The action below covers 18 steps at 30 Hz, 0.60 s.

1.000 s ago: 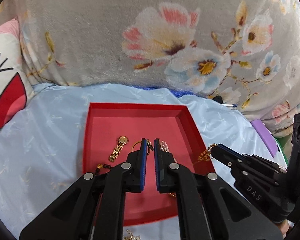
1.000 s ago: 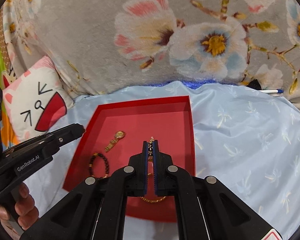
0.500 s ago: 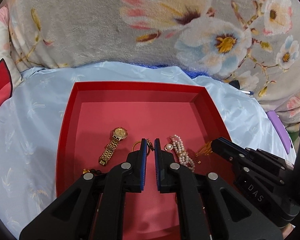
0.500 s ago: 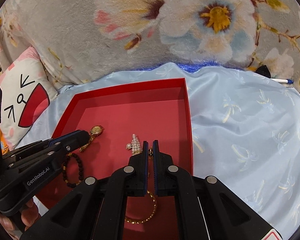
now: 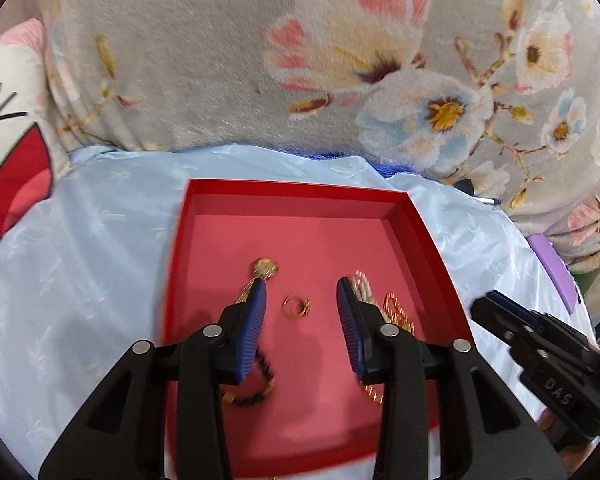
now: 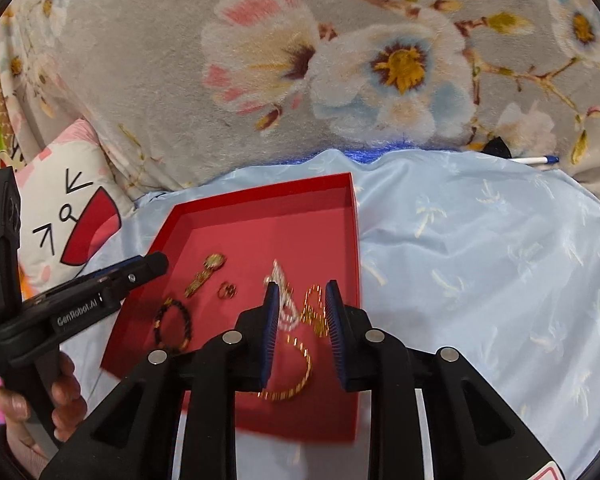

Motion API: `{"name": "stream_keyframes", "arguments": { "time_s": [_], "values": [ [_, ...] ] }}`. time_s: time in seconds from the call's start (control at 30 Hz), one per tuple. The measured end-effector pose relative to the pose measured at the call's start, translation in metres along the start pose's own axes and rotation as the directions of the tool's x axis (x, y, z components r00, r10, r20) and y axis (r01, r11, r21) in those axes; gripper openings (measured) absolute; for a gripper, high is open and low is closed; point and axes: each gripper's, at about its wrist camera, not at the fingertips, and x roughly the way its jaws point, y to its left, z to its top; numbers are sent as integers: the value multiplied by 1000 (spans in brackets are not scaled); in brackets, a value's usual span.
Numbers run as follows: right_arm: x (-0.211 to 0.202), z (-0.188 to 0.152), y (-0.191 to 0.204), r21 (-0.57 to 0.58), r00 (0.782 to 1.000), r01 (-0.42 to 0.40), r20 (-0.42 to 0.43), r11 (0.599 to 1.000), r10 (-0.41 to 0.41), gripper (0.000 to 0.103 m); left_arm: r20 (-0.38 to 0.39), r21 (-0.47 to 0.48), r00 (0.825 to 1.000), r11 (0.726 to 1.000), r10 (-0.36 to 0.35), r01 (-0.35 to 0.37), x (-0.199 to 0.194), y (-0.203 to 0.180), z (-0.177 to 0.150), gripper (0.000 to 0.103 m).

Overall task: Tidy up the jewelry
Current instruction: 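Withdraw both tools from the red box toward the remaining jewelry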

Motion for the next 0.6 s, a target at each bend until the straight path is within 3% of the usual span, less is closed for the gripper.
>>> {"name": "stream_keyframes", "arguments": {
  "time_s": [0.17, 0.43, 0.6],
  "values": [
    [-37, -41, 3, 7, 1000, -17, -15, 1000, 17, 24, 17, 10, 1000, 1000, 15, -15, -40, 4, -33, 45],
    [-74, -118, 21, -10, 995, -24, -95, 1000, 23, 24, -5, 22, 998, 998, 59, -59, -85, 5, -104, 45],
    [-85, -159, 38, -29, 988, -45, -152, 999, 40, 24, -51, -20, 997, 998, 64, -65, -97, 13, -145, 45]
  ]
}}
